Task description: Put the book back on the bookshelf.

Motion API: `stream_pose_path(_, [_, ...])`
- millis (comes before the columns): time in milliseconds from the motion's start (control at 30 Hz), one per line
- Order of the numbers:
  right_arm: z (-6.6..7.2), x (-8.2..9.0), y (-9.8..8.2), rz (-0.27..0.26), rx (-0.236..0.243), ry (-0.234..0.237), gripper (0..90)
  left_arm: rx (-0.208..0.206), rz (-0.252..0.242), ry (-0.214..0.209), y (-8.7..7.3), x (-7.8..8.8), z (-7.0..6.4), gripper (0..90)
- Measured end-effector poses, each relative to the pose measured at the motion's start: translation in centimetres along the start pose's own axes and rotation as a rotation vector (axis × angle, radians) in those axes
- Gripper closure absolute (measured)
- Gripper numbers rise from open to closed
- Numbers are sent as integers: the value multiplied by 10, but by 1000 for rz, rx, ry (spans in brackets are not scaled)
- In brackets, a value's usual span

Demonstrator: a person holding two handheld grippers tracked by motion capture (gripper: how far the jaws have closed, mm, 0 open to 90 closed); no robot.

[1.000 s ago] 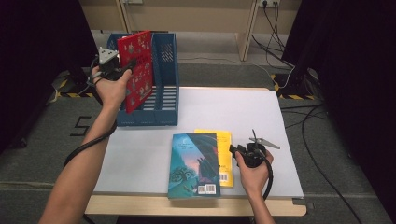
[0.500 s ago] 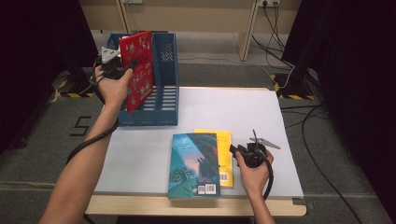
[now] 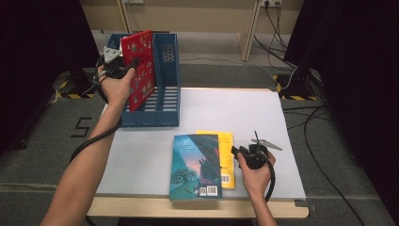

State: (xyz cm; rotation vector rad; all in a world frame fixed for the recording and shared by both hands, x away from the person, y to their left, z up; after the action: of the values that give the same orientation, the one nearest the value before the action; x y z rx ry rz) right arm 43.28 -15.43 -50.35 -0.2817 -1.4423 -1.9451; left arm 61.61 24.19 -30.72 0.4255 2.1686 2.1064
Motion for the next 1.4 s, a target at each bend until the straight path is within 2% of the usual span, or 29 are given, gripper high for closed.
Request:
stream_pose_path(400, [1,-1,-1,5,-7,5,602,12,-17,14,-3,-6,0,793])
stream_pose_path(500, [-1,-1,-1,1,5,3,603,15,-19,17,-4,-8,0,793])
stream_pose_path(567, [0,-1,-1,9,-13,1,602,17,-21,20,-5,-10,0,793])
stream_pose_path(600, [0,-1,-1,5,-1,2,602,17,-22,21,-5,-11,0,793])
stream_pose_path(800, [1,-2,-2,7,-12,5,603,20,-25,21,-8,-15,1,792])
stream_pose_path(1000, [-1,-2,-1,3,6,2,602,21,-32,25,-13,-18,1,792])
stream_pose_path(1100, [0,-2,-2,5,-6,5,603,20,-32,29,-15,-19,1,792])
stream_pose_path(1400, [1,-4,-3,12,-1,9,602,19,-44,35,-20,-25,2,792])
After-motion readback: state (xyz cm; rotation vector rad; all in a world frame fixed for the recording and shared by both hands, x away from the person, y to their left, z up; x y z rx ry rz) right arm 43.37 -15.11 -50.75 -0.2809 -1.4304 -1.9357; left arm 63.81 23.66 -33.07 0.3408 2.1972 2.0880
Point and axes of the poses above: each handheld gripper's, and its own axes: x roughly backward along the jaws, y roughly out of its top, z roughly to its left, the point moved 7 cm from there along -x, roughly forward along the jaws, and after that the axes turned 2 degrees about -z, right-handed, at the moved point
